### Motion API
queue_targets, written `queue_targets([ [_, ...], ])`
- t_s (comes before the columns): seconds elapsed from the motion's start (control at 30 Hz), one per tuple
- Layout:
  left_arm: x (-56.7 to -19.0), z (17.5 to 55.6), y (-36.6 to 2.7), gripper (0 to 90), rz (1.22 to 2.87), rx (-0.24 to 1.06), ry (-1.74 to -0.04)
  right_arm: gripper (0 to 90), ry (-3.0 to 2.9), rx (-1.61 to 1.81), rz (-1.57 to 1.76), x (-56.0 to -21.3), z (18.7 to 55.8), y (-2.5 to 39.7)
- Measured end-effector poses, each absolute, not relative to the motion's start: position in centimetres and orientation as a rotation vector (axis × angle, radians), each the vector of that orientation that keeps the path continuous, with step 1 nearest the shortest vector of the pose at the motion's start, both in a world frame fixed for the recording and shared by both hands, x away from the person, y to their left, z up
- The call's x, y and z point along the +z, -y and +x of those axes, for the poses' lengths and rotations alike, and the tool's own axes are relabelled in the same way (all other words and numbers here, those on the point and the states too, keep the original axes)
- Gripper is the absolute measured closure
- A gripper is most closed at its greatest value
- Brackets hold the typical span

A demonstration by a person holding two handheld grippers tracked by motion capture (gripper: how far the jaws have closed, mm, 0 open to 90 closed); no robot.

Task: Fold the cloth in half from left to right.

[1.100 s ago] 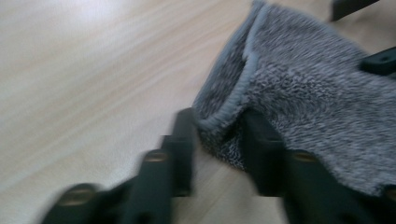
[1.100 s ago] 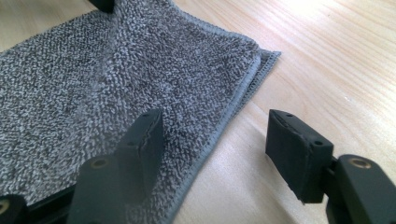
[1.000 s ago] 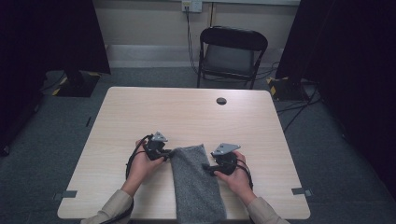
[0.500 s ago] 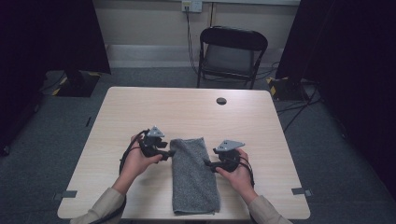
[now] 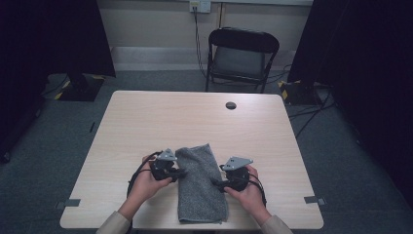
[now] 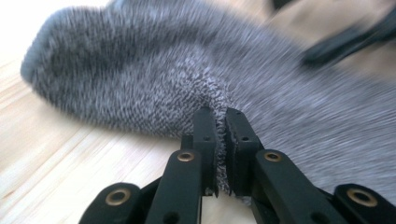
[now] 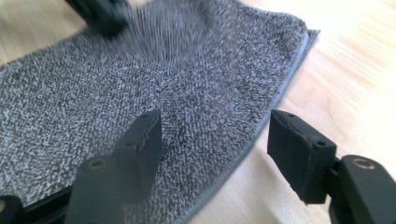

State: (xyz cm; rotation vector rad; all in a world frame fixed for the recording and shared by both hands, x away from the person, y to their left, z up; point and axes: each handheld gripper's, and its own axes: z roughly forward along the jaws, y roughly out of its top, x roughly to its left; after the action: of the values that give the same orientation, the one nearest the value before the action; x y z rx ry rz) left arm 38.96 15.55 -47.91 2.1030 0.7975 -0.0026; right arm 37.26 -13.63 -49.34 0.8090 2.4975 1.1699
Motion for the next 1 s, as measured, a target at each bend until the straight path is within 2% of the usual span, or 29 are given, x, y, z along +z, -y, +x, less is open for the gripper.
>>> queue_targets([
  [0.17,-47.9,39.1,-17.7,84.0,2.135,0.057,-0.843,35.5,-2.507,1.172,0.816,-49.8,37.3,13.7],
  [0.23,-48.1,38.9,-18.3,80.6,2.12,0.081,-0.867,35.5,-2.512,1.151,0.796,-49.8,37.2,13.5],
  [0.27,-48.1,38.8,-18.6,72.3,2.119,0.137,-0.909,35.7,-2.511,1.146,0.788,-49.9,37.2,13.4],
  [0.3,-47.9,38.6,-18.7,57.5,2.129,0.169,-0.906,35.0,-2.514,1.162,0.797,-49.9,37.2,13.4],
  [0.43,-46.6,37.2,-18.1,45.6,2.143,0.208,-0.818,34.5,-2.507,1.195,0.805,-49.5,37.0,13.5],
  [0.53,-46.8,35.8,-16.6,44.4,2.173,0.18,-0.761,34.6,-2.513,1.187,0.802,-49.4,36.9,13.6],
  [0.63,-48.1,35.4,-15.1,47.6,2.217,0.151,-0.723,34.3,-2.512,1.197,0.814,-49.4,36.7,13.9],
  [0.8,-49.0,36.7,-13.1,44.1,2.234,0.161,-0.706,34.2,-2.501,1.191,0.817,-49.1,36.4,14.5],
  [1.0,-49.2,39.2,-8.8,42.2,2.218,0.157,-0.655,33.9,-2.469,1.193,0.864,-49.0,37.0,16.0],
])
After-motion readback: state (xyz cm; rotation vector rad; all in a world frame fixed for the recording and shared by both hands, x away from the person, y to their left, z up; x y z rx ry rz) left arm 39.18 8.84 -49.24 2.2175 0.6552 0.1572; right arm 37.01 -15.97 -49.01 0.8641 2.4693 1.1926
